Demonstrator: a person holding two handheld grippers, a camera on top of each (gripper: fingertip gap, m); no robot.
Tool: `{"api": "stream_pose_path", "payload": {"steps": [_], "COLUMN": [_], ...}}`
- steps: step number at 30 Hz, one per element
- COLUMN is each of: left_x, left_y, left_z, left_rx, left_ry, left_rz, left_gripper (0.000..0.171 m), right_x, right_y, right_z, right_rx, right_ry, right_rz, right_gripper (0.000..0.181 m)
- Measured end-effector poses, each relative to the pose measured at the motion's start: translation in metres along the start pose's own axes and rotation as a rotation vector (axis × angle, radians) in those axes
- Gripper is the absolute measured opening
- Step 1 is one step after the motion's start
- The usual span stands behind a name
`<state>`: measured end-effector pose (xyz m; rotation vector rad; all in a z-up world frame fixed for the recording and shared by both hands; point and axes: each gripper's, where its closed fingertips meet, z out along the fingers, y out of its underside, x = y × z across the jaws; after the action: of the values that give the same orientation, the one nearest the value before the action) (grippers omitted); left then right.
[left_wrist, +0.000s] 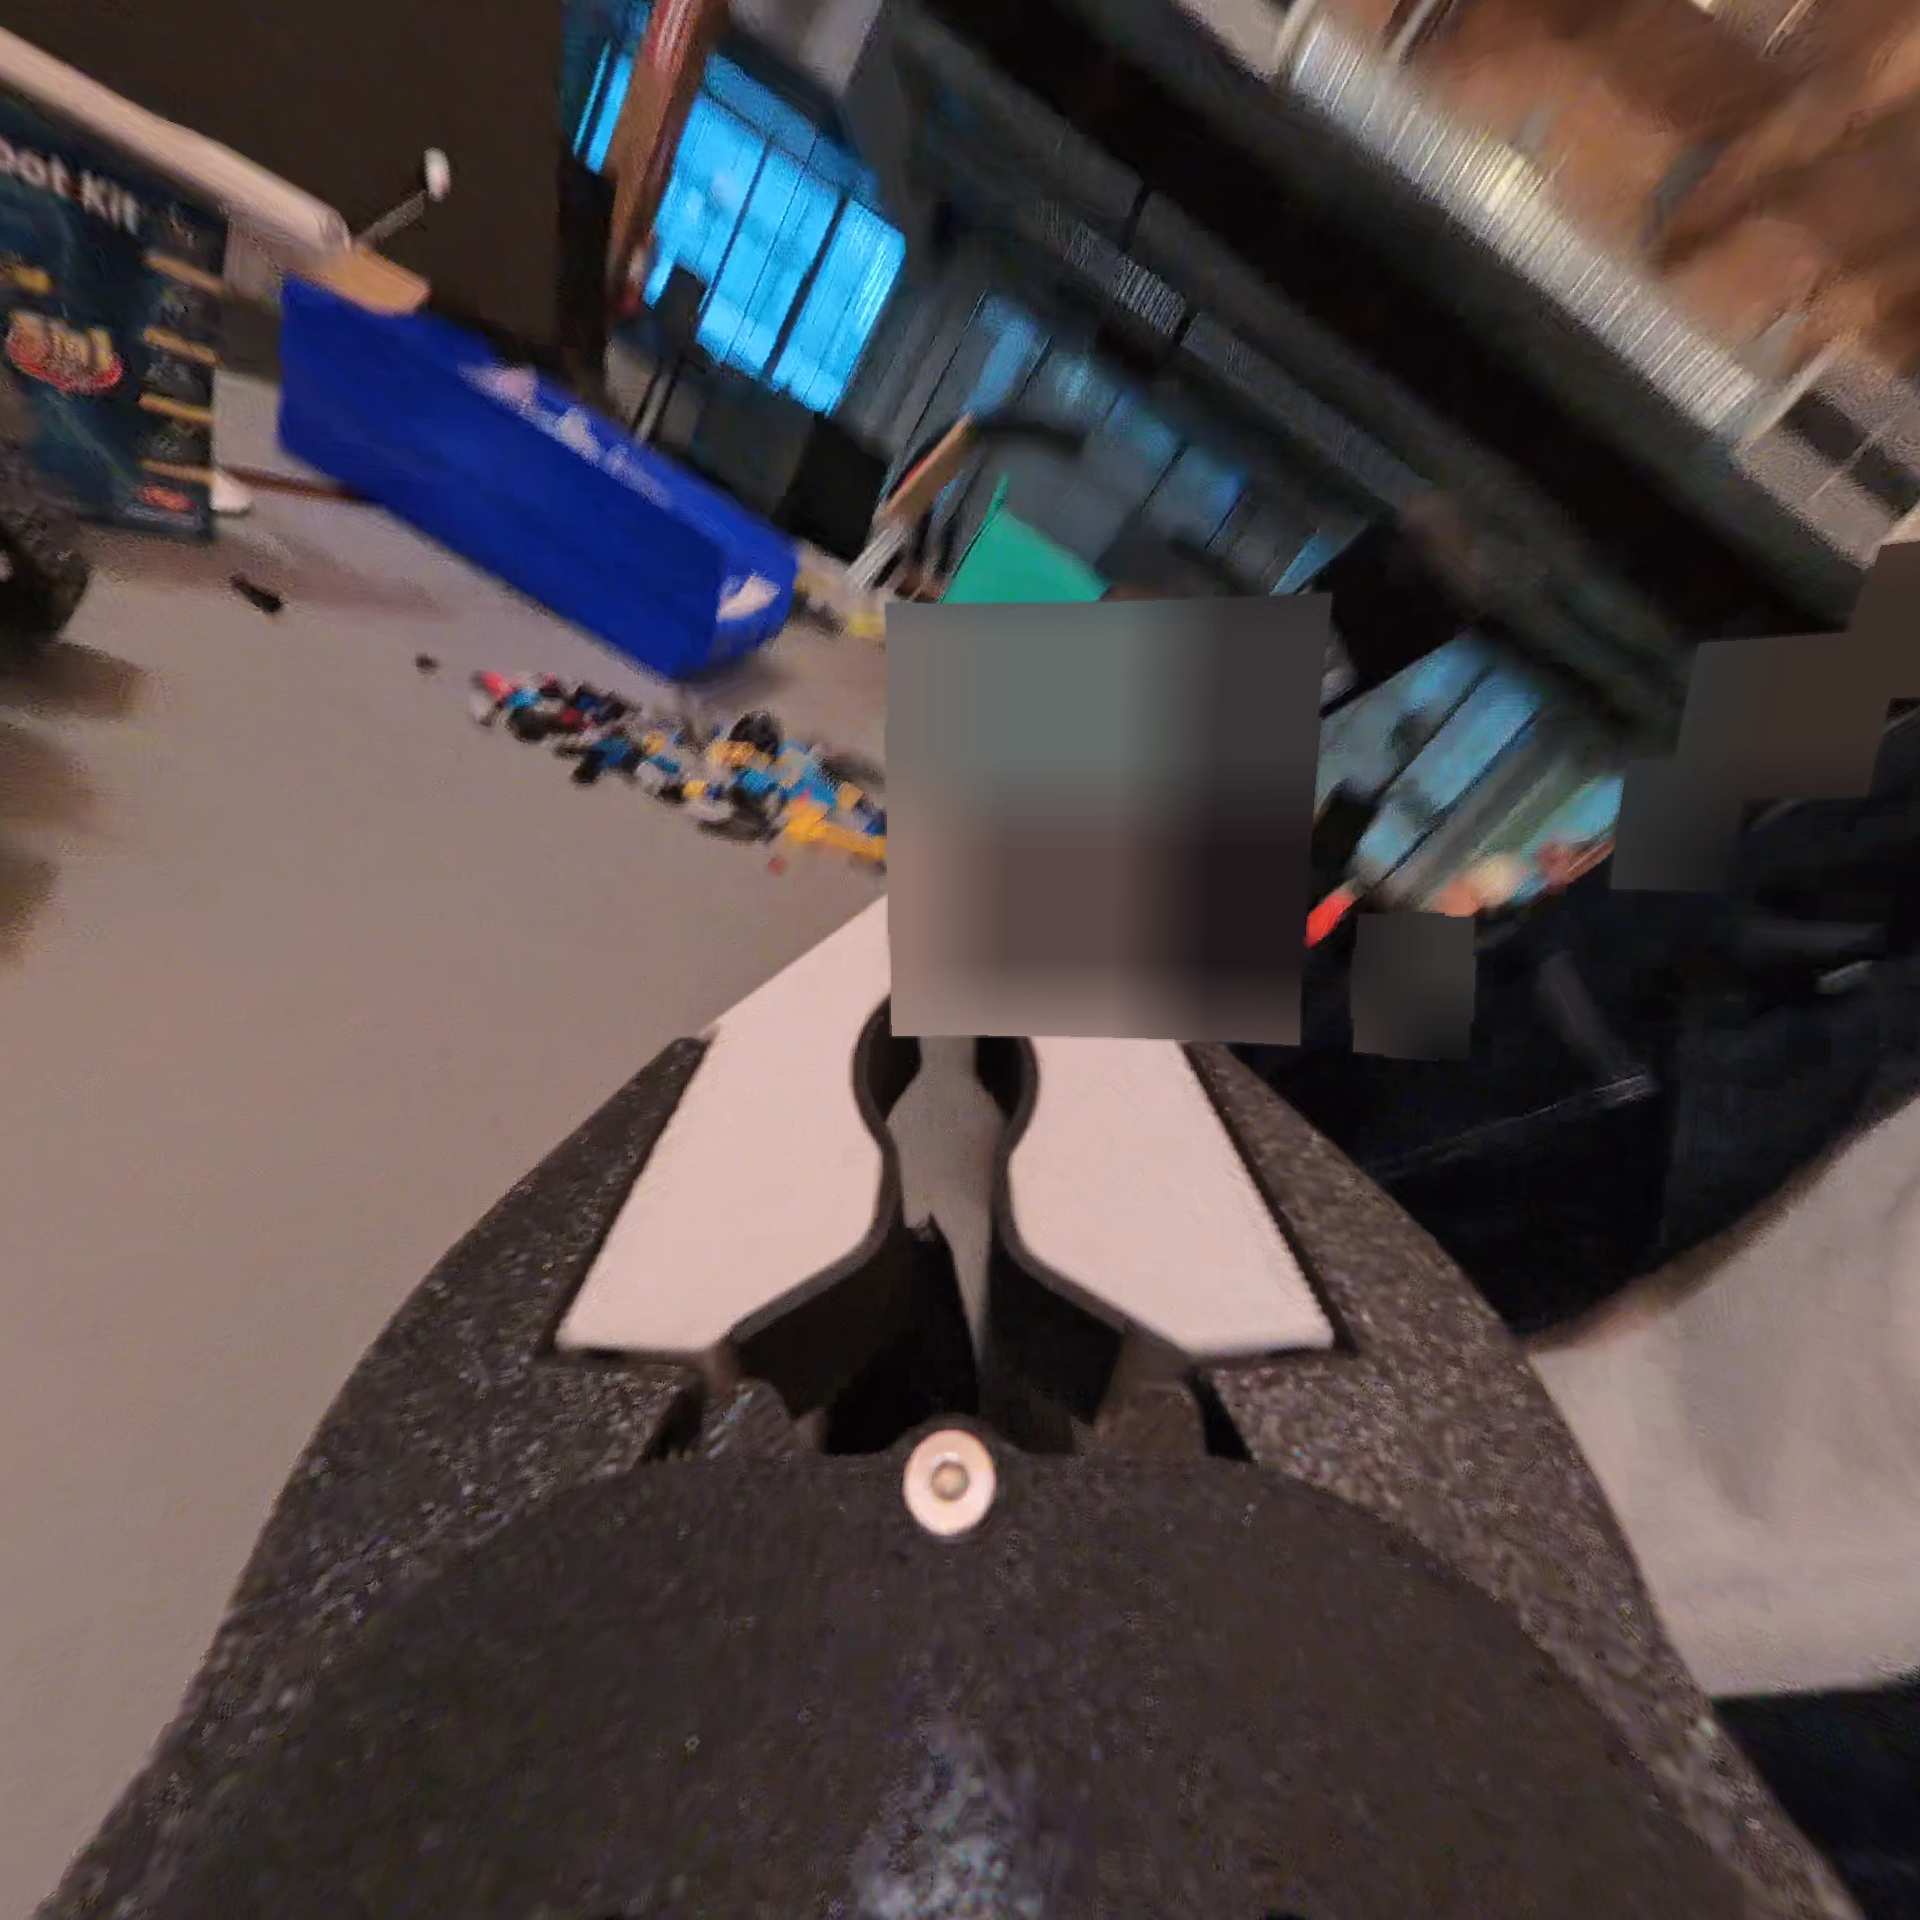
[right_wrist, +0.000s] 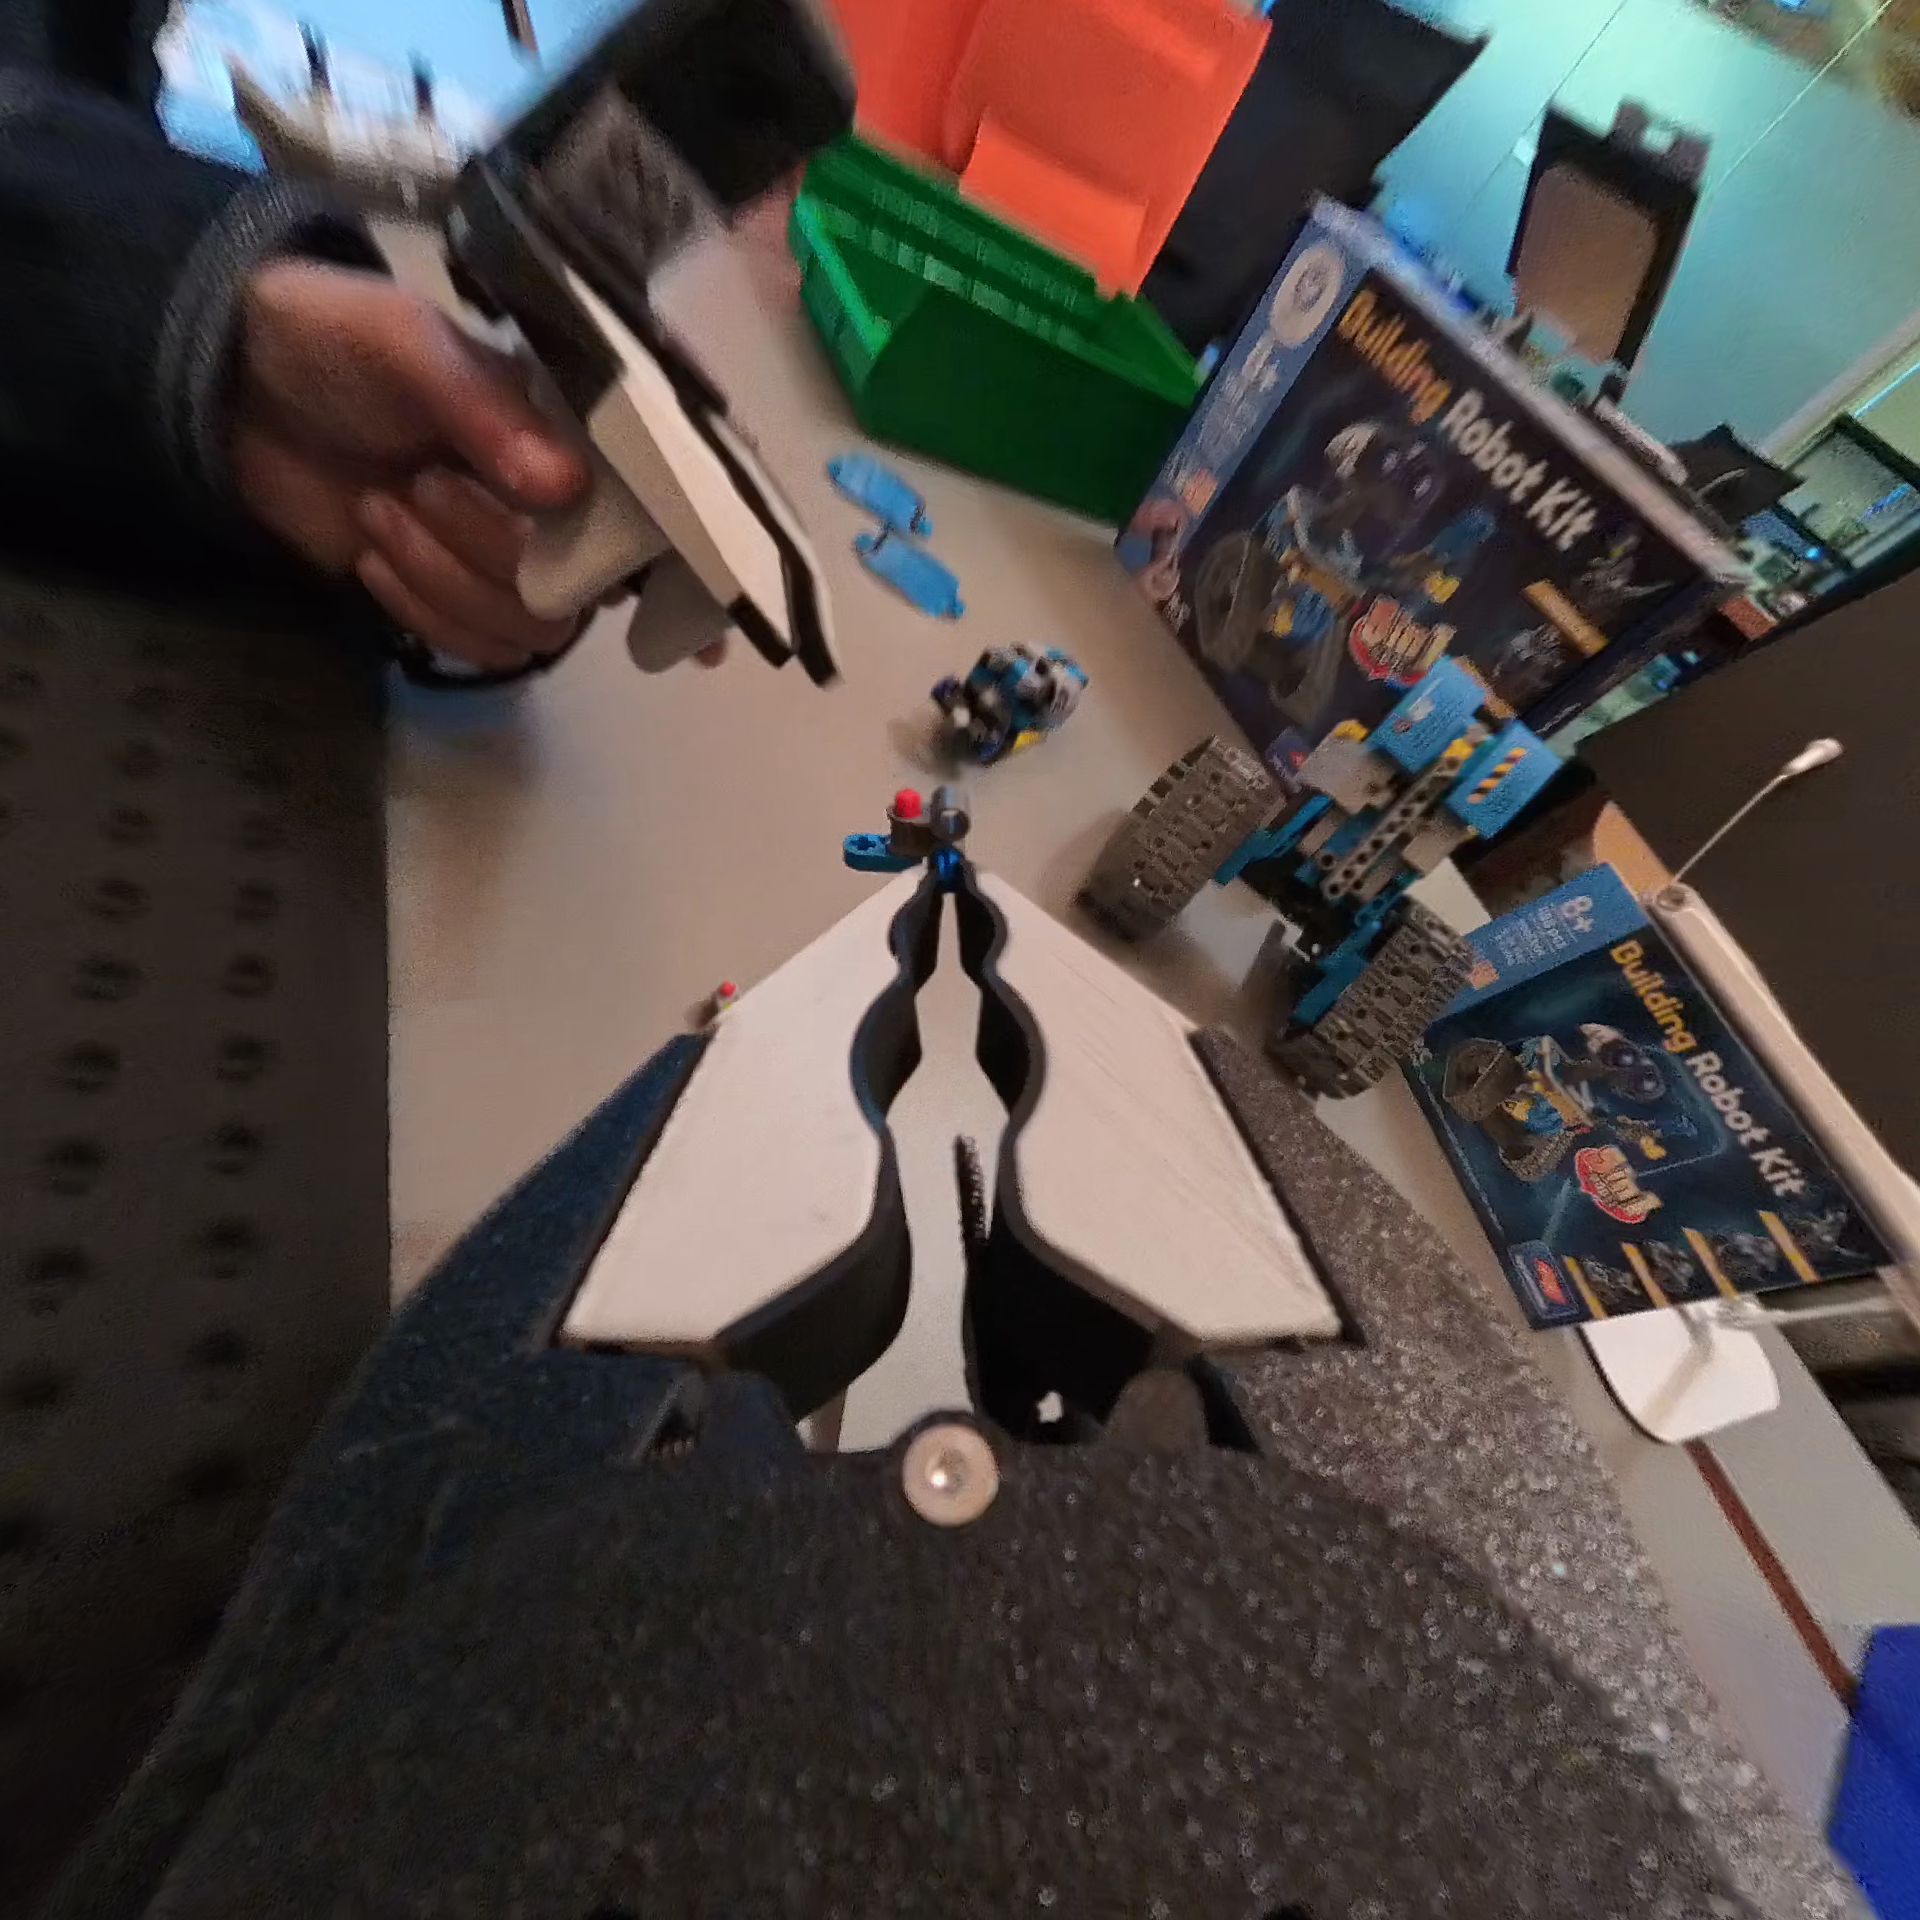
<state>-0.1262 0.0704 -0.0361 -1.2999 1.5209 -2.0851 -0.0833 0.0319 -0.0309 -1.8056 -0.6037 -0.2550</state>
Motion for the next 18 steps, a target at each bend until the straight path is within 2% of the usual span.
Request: {"api": "stream_pose_path", "payload": {"steps": [2, 3, 8, 11, 18], "left_x": [-0.007, -0.009, -0.017, -0.019, -0.021], "left_y": [0.014, 0.018, 0.017, 0.015, 0.022], "left_z": [0.010, 0.013, 0.013, 0.010, 0.010], "left_rx": [-0.080, -0.108, -0.102, -0.090, -0.135], "left_ry": [-0.124, -0.166, -0.213, -0.219, -0.240], "left_rz": [0.132, 0.179, 0.165, 0.156, 0.184], "left_gripper": [0.034, 0.035, 0.030, 0.008, 0.009], "right_x": [-0.009, -0.010, -0.023, -0.033, -0.034], "right_y": [0.009, 0.010, 0.007, 0.005, 0.009], "right_z": [0.016, 0.022, 0.045, 0.054, 0.053], "right_rx": [-0.106, -0.140, -0.236, -0.229, -0.247], "right_ry": [0.032, 0.072, 0.214, 0.235, 0.255], "right_rz": [-0.062, -0.114, -0.376, -0.432, -0.507], "right_gripper": [0.002, 0.002, 0.001, 0.001, 0.001]}}
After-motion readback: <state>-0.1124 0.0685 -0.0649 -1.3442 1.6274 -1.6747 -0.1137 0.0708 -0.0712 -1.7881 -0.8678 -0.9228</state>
